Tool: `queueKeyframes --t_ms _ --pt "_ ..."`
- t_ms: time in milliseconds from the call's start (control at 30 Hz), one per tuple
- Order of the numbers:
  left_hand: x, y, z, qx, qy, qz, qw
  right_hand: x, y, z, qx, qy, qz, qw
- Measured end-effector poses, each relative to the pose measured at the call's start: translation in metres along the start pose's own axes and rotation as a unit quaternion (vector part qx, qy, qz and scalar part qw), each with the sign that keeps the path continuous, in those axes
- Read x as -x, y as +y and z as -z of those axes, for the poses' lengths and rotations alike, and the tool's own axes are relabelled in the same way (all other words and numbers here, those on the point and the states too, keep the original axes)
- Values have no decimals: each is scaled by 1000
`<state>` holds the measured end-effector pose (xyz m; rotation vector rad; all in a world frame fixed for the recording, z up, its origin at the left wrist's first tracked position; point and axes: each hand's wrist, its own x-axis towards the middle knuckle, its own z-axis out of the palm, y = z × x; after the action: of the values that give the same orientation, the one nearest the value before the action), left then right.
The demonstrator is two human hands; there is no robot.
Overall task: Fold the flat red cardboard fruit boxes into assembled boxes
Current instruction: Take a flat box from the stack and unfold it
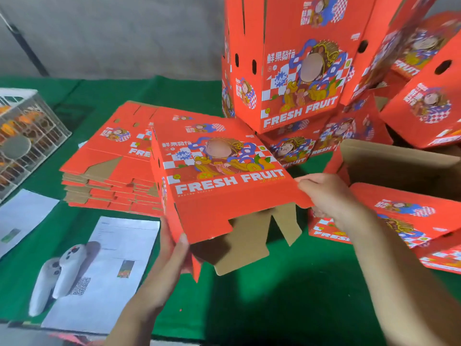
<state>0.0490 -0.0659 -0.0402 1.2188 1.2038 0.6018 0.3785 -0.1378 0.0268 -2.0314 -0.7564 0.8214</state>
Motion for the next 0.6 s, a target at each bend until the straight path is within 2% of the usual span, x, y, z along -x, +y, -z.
queueKeyframes --t_ms 67,133,167,233,367,400,467,500,600 --pt "15 -12 -3 -90 -70 -14 993 7 -2 16 77 2 15 997" --pt "31 -10 -10 -120 -124 -8 985 11 -6 29 134 2 19 991" --pt "31 -7 -16 -104 -94 -4 990 14 -8 35 150 2 14 989" --pt "22 -11 -28 -32 22 5 999 20 -13 44 188 -7 7 982" --pt "9 10 -39 78 101 -26 991 34 -23 63 234 -19 19 972" --pt "10 20 -42 76 119 -39 989 38 -25 69 240 -25 19 970" --pt "18 30 -42 -70 147 -97 982 43 -30 82 243 -28 3 970" --pt "21 26 -38 -135 165 -149 966 43 -31 86 233 -26 -6 972" --pt "20 21 -30 -107 135 -288 942 37 -34 86 169 -33 -11 985"
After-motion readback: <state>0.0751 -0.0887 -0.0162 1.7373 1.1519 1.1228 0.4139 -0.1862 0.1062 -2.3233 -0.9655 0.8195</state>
